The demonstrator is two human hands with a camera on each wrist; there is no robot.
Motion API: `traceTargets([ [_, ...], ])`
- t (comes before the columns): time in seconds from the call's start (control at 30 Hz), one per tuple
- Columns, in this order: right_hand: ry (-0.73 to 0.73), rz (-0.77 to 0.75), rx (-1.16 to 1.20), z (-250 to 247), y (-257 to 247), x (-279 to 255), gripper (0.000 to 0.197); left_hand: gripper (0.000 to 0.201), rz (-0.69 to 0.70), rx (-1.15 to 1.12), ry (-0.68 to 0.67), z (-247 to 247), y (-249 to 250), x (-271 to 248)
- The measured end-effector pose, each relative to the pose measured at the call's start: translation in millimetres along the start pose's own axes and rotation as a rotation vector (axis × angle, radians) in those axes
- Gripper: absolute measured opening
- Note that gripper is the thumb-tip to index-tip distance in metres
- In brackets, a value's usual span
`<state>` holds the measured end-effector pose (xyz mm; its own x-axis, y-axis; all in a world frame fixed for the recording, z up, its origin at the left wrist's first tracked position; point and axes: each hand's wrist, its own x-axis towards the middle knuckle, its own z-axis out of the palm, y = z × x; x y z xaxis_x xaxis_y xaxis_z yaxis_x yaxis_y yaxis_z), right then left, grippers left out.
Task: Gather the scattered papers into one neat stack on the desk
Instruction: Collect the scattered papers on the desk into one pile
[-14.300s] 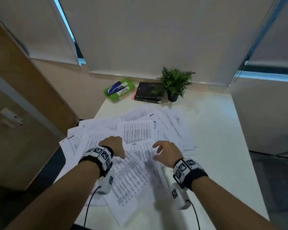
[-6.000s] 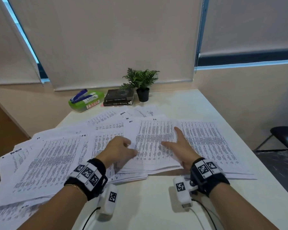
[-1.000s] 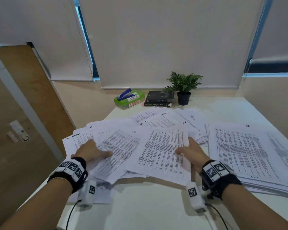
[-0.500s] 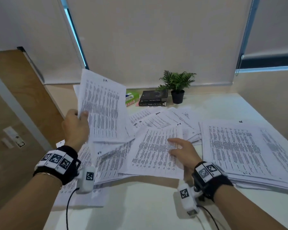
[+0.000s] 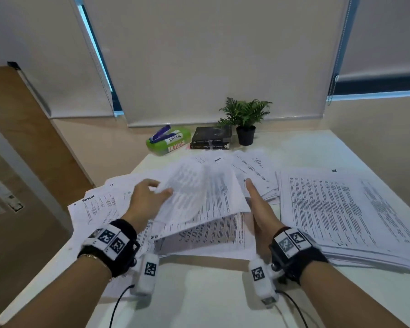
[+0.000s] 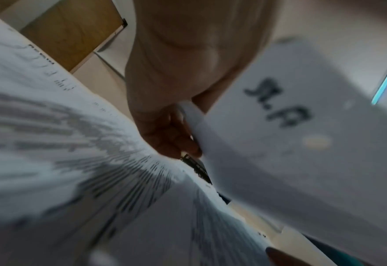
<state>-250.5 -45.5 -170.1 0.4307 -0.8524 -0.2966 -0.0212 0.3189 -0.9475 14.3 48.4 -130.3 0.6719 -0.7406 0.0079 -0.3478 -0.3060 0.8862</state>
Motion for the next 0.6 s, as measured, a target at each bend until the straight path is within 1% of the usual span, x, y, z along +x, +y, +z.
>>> traceTargets([
  [0.07,0.002,0.043,0.002,-2,1,3,0.086,0.052,-0.089,0.026,-0.185,8,-10,-7],
  [0.1,0.006,0.028,-0.043,-4,2,4,0.087,0.056,-0.119,0.028,-0.259,11,-12,-10],
  [0.13,0.016,-0.010,-0.098,-5,3,4,0.071,0.055,-0.127,0.026,-0.304,13,-13,-13],
  [0.17,0.035,-0.055,-0.139,-6,5,6,0.045,0.048,-0.113,0.028,-0.306,15,-13,-14],
  [0.2,0.039,-0.086,-0.172,-7,8,9,0.022,0.039,-0.074,0.045,-0.264,14,-13,-14],
  [0.23,0.044,-0.109,-0.203,-8,10,10,0.018,0.032,-0.013,0.101,-0.188,13,-14,-11],
  [0.27,0.052,-0.124,-0.234,-9,12,11,0.024,0.029,0.038,0.204,-0.106,8,-15,-7],
  [0.3,0.063,-0.131,-0.251,-9,14,14,0.027,0.032,0.068,0.326,-0.025,2,-17,-2],
  [0.33,0.063,-0.134,-0.262,-8,15,15,0.030,0.043,0.061,0.461,0.043,-6,-20,3],
  [0.37,0.055,-0.129,-0.266,-8,16,17,0.034,0.062,0.029,0.578,0.075,-14,-25,8],
  [0.43,0.050,-0.110,-0.252,-7,16,18,0.044,0.101,-0.114,0.738,0.008,-28,-33,16],
  [0.47,0.044,-0.108,-0.249,-6,16,17,0.048,0.110,-0.186,0.759,-0.040,-31,-35,18],
  [0.5,0.036,-0.116,-0.255,-5,15,16,0.048,0.107,-0.210,0.766,-0.064,-33,-36,18],
  [0.53,0.037,-0.131,-0.257,-4,15,16,0.046,0.091,-0.204,0.731,-0.056,-32,-39,19],
  [0.57,0.042,-0.142,-0.255,-3,14,15,0.041,0.067,-0.187,0.654,-0.025,-30,-44,20],
  [0.6,0.049,-0.152,-0.257,-2,14,15,0.036,0.048,-0.192,0.531,-0.027,-27,-48,22],
])
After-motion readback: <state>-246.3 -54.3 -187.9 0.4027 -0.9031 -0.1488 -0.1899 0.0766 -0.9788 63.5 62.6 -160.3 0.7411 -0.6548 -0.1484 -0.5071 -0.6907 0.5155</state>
